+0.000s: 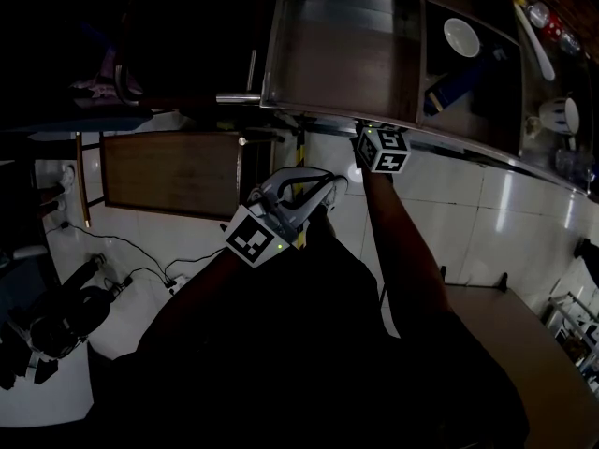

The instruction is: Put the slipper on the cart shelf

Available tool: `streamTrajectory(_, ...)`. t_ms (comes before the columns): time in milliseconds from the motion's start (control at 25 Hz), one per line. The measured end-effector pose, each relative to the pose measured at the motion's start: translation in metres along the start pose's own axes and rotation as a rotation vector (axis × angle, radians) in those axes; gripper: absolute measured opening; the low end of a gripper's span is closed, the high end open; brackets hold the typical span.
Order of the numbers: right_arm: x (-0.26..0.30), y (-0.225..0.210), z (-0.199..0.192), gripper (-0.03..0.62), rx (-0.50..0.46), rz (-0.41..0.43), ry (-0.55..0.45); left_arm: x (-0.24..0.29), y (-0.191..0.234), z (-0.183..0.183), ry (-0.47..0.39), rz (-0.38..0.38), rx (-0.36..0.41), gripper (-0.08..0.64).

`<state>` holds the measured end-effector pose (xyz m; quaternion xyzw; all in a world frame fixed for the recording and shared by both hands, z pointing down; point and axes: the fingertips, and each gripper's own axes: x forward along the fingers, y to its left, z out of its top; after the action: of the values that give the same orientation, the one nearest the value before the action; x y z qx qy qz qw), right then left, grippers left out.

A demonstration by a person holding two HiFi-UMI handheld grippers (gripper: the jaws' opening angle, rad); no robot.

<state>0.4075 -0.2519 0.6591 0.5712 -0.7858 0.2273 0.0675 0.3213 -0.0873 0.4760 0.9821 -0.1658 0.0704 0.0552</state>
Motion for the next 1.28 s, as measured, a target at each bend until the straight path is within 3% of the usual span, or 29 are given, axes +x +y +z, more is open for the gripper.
streamTrajectory(200, -0.006, -0.008, 0.007, 0.249, -0.156, -0.108, 0.016, -0.003, 0.002, -0.001, 0.004, 0.006, -0.024, 0.000)
streamTrajectory(400, -0.019, -0.015, 0.012, 0.259, -0.178, -0.153, 0.017, -0.006, 0.001, 0.003, -0.009, -0.009, -0.023, 0.000)
streamTrajectory(600, -0.044, 0.003, 0.012, 0.259, -0.143, -0.094, 0.014, -0.015, -0.003, 0.008, -0.008, -0.027, -0.016, 0.000)
streamTrajectory(760, -0.066, 0.036, 0.027, 0.259, -0.176, -0.033, -0.031, -0.025, -0.002, 0.011, -0.027, -0.049, -0.014, 0.000)
streamTrajectory(1280, -0.148, 0.184, 0.072, 0.242, -0.258, 0.061, -0.173, -0.087, 0.004, 0.028, -0.072, -0.113, 0.016, 0.000)
